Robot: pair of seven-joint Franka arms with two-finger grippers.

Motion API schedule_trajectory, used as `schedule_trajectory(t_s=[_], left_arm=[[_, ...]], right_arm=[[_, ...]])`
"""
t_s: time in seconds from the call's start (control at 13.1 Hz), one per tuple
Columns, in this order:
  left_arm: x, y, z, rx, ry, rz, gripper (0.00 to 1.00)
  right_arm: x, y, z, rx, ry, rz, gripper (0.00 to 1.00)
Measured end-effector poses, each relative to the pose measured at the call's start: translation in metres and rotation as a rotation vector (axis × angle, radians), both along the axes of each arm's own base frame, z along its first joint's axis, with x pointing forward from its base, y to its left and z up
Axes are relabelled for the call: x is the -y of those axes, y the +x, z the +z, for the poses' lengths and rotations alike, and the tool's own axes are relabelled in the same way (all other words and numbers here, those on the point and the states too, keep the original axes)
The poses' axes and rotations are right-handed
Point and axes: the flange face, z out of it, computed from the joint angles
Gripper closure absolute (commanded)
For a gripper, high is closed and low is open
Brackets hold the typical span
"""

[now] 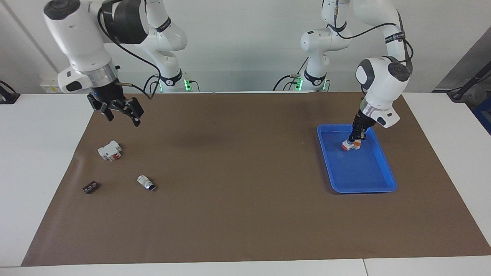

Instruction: Turn and place switch with both arms

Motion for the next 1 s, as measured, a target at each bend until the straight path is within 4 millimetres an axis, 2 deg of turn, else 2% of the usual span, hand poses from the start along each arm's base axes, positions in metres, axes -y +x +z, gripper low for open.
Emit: schedule_trajectory(t_s=[0.15, 0.23, 0.54, 0.84, 1.0], left_arm=[[0.01, 0.006, 0.013, -0.001, 0.001, -0.084, 0.01], [0.014, 0.013, 0.029, -0.003, -0.001, -0.107, 0.01], [0.026, 0.046, 0.131, 0.035, -0.001, -0.269, 0.01], [0.034, 0.043, 0.219, 0.036, 0.009, -0.616, 0.01], [0.03, 0.036, 0.256, 0.021, 0.058, -0.828, 0.01]], right_arm=[[0.013, -0.006, 0.029, -0.007, -0.002, 0.016, 0.0], [0.01, -0.008, 0.035, -0.013, -0.002, 0.021, 0.0], [0.003, -0.016, 0.031, -0.082, -0.003, 0.033, 0.0], [0.003, -0.021, 0.038, -0.112, -0.015, 0.035, 0.0], [0.001, -0.023, 0.042, -0.119, -0.045, 0.04, 0.0]])
